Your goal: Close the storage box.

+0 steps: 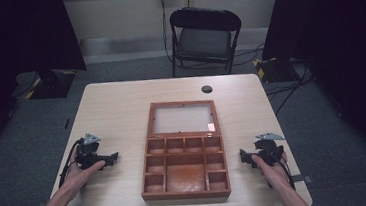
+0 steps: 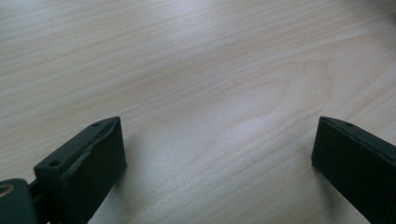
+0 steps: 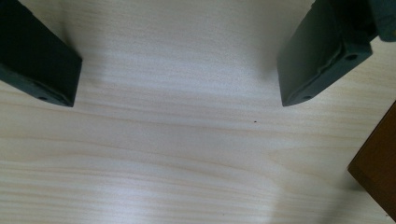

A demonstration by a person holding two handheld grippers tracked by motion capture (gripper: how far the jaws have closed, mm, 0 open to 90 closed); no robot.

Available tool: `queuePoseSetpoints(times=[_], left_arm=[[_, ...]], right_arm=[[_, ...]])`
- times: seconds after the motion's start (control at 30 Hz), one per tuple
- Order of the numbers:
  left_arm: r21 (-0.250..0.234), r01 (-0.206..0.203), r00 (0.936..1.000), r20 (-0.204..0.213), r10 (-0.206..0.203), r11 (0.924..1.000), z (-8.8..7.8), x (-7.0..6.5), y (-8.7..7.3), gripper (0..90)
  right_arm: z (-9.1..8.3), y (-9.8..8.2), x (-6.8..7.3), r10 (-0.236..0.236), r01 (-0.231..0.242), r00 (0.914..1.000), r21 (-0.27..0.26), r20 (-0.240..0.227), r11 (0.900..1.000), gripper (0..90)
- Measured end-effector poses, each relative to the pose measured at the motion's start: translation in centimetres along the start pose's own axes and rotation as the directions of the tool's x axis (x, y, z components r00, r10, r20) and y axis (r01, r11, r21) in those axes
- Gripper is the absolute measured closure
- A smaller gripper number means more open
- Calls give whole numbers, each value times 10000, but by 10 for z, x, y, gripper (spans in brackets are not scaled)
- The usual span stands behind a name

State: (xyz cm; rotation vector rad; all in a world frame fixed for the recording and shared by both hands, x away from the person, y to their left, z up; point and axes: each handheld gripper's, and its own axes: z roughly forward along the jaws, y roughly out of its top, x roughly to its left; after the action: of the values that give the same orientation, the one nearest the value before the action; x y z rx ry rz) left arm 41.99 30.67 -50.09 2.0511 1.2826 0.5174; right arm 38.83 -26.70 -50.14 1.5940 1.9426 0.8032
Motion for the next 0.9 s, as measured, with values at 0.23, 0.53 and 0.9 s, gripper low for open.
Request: queuePoseSetpoints(times=[0.23,0.53,0.9], left_arm=[[4,198,9998,98,-199,9998,-4,3,2,159],[-316,522,9982,321,-512,9981,-11,4,6,163],[-346,545,9947,892,-512,9979,-16,-3,17,164]], right_arm=[[0,0,0,3,-3,10000,-4,-15,10000,0],[-3,4,3,-205,216,9993,347,-314,9992,55],[-12,16,4,-516,511,9956,-86,-777,9987,142]])
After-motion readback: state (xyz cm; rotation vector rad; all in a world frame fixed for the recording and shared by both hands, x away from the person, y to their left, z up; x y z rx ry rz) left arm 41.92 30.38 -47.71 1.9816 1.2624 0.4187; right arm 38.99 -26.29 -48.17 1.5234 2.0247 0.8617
